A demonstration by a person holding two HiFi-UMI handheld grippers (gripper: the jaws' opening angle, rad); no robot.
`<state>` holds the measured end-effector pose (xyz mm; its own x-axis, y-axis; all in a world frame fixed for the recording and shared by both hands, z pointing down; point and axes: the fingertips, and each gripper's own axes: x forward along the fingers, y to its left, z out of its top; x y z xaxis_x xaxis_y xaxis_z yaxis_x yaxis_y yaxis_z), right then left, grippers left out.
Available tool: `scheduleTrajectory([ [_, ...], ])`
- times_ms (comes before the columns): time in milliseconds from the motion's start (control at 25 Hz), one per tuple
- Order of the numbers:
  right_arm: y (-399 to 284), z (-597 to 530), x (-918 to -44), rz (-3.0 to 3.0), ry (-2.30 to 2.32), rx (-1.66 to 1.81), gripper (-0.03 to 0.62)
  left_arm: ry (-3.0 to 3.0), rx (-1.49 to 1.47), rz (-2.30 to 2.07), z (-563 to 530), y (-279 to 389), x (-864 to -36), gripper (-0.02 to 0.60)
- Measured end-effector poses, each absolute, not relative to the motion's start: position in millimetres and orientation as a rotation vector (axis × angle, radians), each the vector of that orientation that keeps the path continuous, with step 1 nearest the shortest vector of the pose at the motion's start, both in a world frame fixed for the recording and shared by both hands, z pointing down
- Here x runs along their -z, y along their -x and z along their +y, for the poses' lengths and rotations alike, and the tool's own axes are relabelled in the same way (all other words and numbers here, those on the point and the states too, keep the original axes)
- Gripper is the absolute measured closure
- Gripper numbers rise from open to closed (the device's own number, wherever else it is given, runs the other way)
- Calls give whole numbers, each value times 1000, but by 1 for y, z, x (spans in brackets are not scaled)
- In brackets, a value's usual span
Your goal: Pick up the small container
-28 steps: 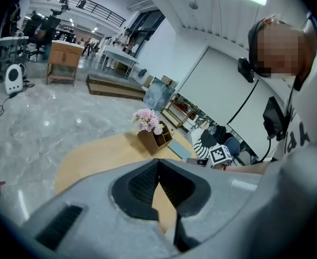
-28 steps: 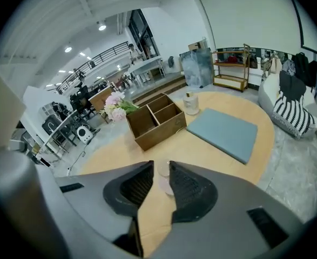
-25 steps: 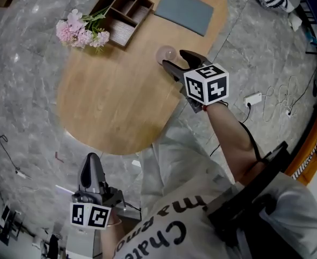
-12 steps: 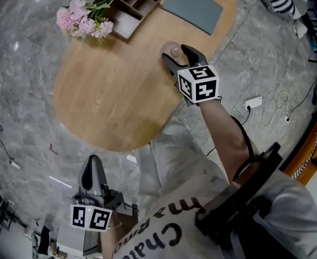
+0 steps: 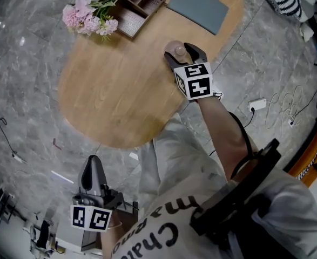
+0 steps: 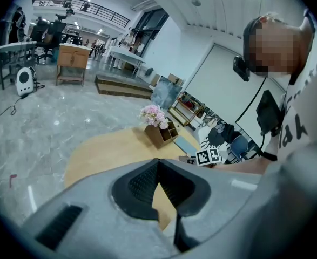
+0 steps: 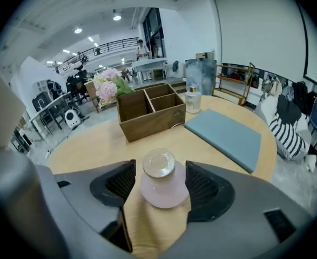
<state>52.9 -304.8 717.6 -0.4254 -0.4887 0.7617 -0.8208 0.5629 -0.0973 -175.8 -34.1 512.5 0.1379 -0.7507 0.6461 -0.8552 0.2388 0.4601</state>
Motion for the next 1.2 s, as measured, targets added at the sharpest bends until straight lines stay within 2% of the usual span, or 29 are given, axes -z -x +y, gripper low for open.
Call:
scheduleTrajectory([
  [480, -52, -315, -721, -2136, -1121, -564, 342, -1527, -144, -1633, -38, 176, -507, 568],
  [920, -45, -318, -722, -2176, -1075, -422, 306, -1504, -163, -1631, -34, 181, -512, 568],
  [1200, -43, -322, -714, -2205, -1131, -416, 386, -1504, -165, -1632, -35, 183, -513, 568],
])
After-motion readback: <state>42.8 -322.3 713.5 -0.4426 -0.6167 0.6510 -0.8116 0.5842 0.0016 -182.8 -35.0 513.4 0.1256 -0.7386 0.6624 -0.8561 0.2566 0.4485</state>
